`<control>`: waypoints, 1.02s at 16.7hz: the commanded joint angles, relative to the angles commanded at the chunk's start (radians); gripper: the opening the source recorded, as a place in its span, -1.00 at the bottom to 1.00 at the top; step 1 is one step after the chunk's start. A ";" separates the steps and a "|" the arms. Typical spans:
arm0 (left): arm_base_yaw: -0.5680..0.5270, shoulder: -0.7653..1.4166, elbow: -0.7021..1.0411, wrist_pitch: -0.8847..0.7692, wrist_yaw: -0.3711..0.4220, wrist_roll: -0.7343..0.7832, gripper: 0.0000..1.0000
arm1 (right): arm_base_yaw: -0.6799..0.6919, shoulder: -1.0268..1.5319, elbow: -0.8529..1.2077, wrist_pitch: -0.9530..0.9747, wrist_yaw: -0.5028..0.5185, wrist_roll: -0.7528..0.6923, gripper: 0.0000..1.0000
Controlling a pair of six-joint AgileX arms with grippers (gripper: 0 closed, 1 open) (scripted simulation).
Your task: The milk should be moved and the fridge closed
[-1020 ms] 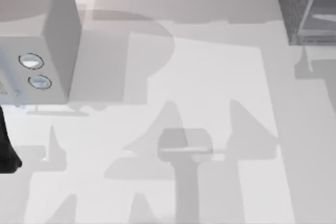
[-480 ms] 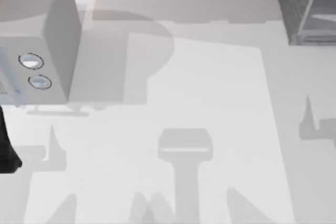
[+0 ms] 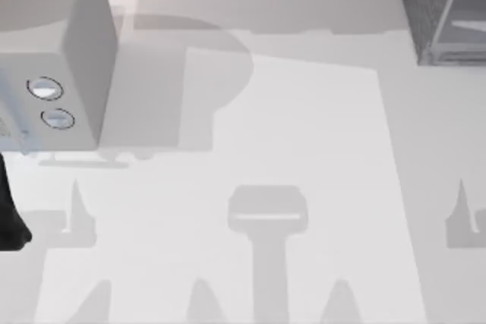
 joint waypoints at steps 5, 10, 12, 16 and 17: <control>0.000 0.000 0.000 0.000 0.000 0.000 1.00 | 0.000 0.002 0.001 0.001 -0.001 0.000 1.00; 0.000 0.000 0.000 0.000 0.000 0.000 1.00 | 0.001 -0.095 0.087 -0.107 -0.002 -0.001 1.00; 0.000 0.000 0.000 0.000 0.000 0.000 1.00 | 0.000 -0.183 0.161 -0.223 -0.001 -0.003 1.00; 0.000 0.000 0.000 0.000 0.000 0.000 1.00 | -0.002 -0.385 0.327 -0.576 0.001 -0.008 1.00; 0.000 0.000 0.000 0.000 0.000 0.000 1.00 | -0.002 -0.436 0.367 -0.684 0.002 -0.009 1.00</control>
